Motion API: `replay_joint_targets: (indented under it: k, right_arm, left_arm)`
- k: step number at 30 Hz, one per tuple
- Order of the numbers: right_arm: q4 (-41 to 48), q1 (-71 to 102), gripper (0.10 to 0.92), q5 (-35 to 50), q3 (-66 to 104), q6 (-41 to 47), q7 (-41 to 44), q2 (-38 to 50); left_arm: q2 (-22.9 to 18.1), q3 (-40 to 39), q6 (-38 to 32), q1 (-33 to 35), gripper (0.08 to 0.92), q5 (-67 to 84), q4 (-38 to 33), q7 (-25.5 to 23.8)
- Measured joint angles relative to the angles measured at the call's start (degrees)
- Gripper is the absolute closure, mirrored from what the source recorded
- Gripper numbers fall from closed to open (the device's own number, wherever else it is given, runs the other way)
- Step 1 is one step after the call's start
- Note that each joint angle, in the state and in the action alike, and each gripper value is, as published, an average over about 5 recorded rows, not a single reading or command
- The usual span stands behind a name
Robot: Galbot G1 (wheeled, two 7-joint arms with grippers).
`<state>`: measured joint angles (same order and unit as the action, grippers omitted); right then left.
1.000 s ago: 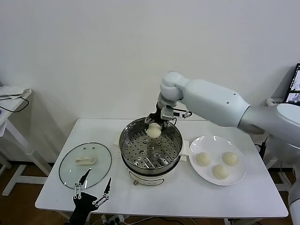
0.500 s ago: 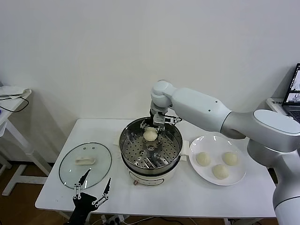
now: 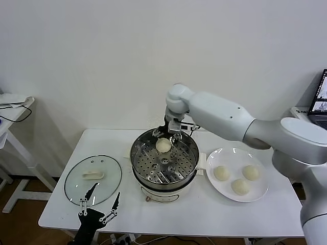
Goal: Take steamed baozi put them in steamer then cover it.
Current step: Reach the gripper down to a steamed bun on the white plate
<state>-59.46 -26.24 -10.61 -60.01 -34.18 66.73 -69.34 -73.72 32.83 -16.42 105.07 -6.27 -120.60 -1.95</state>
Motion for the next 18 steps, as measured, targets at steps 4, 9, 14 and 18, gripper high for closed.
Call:
replay_joint_targets:
  k: [4, 9, 14, 18]
  right_arm:
    - [-0.1, -3.5, 0.203, 9.0, -2.4, 8.2, 1.7, 5.0]
    - [-0.3, -5.9, 0.203, 18.1, -7.0, 18.4, 2.6, 11.8]
    - [-1.5, -5.9, 0.203, 23.8, -11.9, 26.2, 2.3, 18.4]
    - [-3.0, -4.5, 0.203, 26.4, -14.9, 30.8, 1.3, 22.4]
  left_arm:
    - [0.1, 0.1, 0.0, 0.2, 0.177, -0.1, -0.1, 0.0]
    - [0.2, 0.1, -0.2, 0.2, 0.177, -0.1, -0.1, 0.0]
    - [0.2, -0.1, -0.2, 0.2, 0.177, -0.2, -0.1, 0.0]
    - [0.2, -0.2, -0.2, 0.0, 0.177, -0.4, 0.1, 0.0]
